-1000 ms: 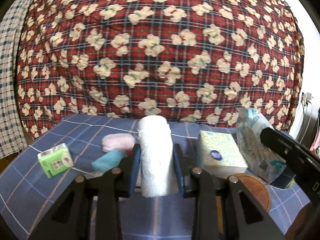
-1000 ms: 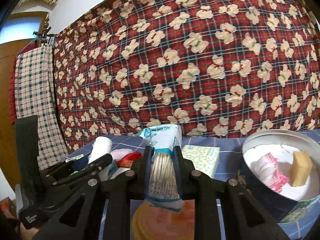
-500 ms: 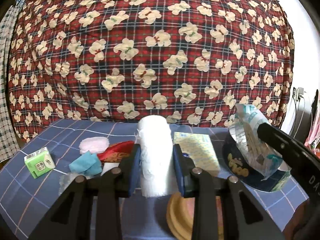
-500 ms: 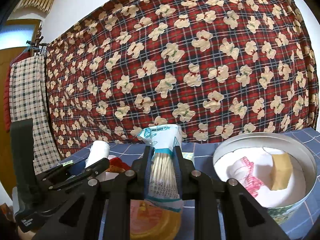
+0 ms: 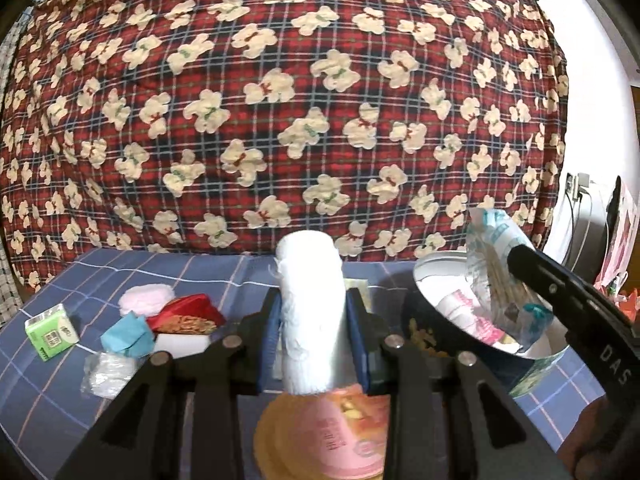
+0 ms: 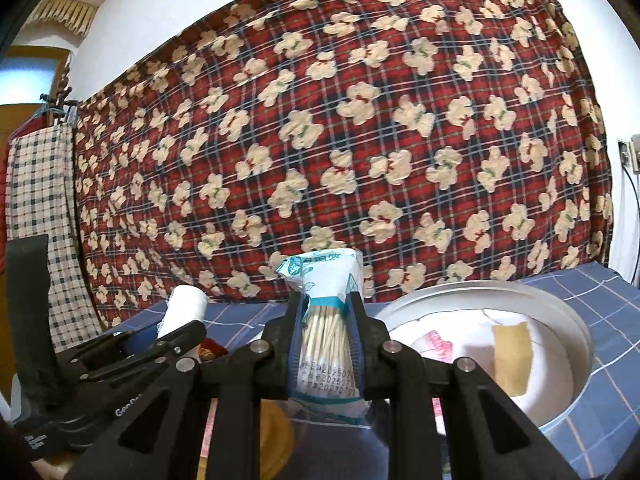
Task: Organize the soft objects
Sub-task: 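Carry the white roll and cotton-swab bag over the metal tin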
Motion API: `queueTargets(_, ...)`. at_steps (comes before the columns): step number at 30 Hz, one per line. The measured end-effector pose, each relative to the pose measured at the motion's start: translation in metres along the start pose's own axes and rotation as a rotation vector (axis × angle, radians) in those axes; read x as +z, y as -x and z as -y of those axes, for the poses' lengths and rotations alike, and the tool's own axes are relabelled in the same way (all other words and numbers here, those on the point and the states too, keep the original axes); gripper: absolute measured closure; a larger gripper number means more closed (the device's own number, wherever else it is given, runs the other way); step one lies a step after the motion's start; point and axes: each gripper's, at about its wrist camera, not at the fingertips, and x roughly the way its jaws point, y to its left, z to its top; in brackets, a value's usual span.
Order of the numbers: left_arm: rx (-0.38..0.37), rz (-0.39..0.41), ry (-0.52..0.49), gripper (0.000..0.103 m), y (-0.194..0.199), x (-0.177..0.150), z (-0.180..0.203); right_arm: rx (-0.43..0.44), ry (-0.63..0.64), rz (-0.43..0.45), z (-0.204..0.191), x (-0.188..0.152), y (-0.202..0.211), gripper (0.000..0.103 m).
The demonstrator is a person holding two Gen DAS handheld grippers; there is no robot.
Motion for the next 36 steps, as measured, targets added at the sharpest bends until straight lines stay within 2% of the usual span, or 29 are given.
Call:
queueTargets(23,-0.112,-0.012,-0.068,0.072,-0.015,0.007,0.084,-0.143,-0.066,0.054,0.094,0.016,0.02,0.08)
queueTargets(36,-0.159,-0.035,-0.072,0.072,-0.035,0.006,0.119,-0.24,-0.044,0.07,0.139,0.023,0.023,0.08)
